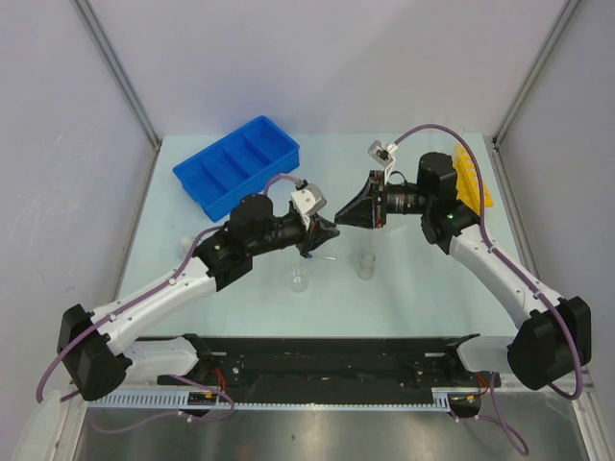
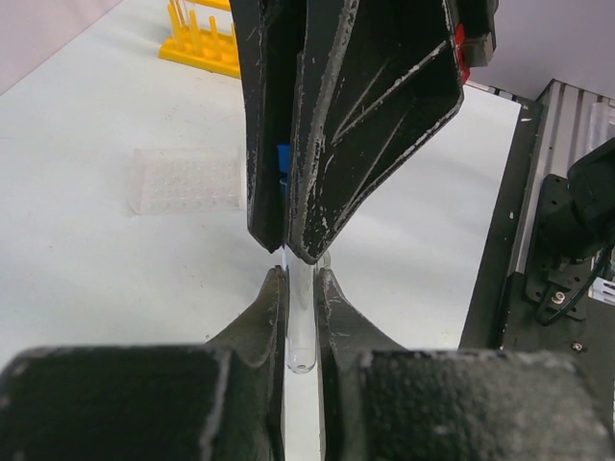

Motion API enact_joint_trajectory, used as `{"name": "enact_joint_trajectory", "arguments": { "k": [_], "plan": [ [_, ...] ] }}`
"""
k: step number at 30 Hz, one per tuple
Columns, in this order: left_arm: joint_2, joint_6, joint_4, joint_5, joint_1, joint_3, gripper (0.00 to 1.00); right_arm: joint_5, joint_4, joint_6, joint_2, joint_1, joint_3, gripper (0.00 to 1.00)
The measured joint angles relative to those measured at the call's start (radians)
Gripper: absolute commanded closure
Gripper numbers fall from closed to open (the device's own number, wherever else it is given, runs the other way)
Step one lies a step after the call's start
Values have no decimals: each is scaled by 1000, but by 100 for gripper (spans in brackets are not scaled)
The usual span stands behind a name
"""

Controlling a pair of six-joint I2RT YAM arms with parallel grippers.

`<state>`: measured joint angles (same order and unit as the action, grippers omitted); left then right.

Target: Organize the chemistry lab equipment

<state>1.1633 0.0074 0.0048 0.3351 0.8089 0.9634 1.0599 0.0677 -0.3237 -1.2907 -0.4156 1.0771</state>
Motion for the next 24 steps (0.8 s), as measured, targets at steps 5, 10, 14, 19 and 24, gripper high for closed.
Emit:
{"name": "enact_joint_trajectory", "arguments": {
  "k": [5,10,14,19,24],
  "plan": [
    [-5,-15,-1,-21,-1,-4,21,-6,-13,23,0,6,0,89],
    [-74,-38,-3,-69,-15,-40,0,-34,-53,70,-1,54,5,89],
    [-201,-42,-23,-116,-80,-95,0,-114,-187,194,-31,90,74,88],
    [-336,-15,-92,-174,-230,-157,0,-243,-272,348,-116,124,167,88],
    [-387,5,-155,-229,-282,-251,0,-363,-292,441,-280,157,232,87]
  ]
}}
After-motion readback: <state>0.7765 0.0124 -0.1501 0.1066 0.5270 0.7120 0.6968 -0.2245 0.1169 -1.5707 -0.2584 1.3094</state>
